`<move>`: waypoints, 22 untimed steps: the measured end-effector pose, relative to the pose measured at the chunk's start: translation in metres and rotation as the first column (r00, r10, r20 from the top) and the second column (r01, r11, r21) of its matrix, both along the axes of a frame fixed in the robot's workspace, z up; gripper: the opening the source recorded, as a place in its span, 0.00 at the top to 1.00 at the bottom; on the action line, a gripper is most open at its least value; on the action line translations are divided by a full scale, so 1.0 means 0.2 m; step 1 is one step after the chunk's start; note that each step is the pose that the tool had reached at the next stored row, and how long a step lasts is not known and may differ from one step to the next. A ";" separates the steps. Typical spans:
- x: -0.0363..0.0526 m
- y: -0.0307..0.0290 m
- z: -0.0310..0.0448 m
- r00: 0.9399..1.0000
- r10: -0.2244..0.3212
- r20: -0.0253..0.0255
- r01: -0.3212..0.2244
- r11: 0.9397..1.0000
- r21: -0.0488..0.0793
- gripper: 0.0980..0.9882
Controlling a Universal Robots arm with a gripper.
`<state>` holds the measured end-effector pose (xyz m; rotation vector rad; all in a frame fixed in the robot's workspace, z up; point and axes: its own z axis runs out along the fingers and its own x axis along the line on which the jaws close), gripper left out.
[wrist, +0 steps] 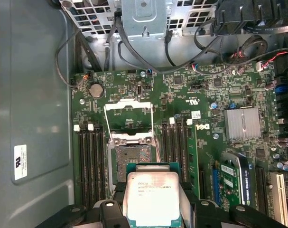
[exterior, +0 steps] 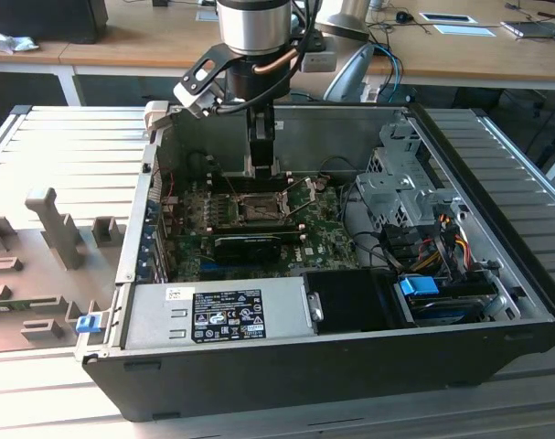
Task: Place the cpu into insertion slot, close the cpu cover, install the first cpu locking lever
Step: 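Place the cpu into insertion slot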
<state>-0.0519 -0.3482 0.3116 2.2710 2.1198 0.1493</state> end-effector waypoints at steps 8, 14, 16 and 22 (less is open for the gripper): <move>0.000 0.000 -0.011 1.000 0.000 0.000 0.000 1.000 0.000 0.52; 0.000 0.000 -0.023 1.000 0.000 0.000 0.000 1.000 0.000 0.52; 0.000 0.000 -0.027 1.000 0.000 0.000 0.000 1.000 0.000 0.52; 0.000 0.000 -0.038 1.000 0.000 0.000 0.000 1.000 0.000 0.52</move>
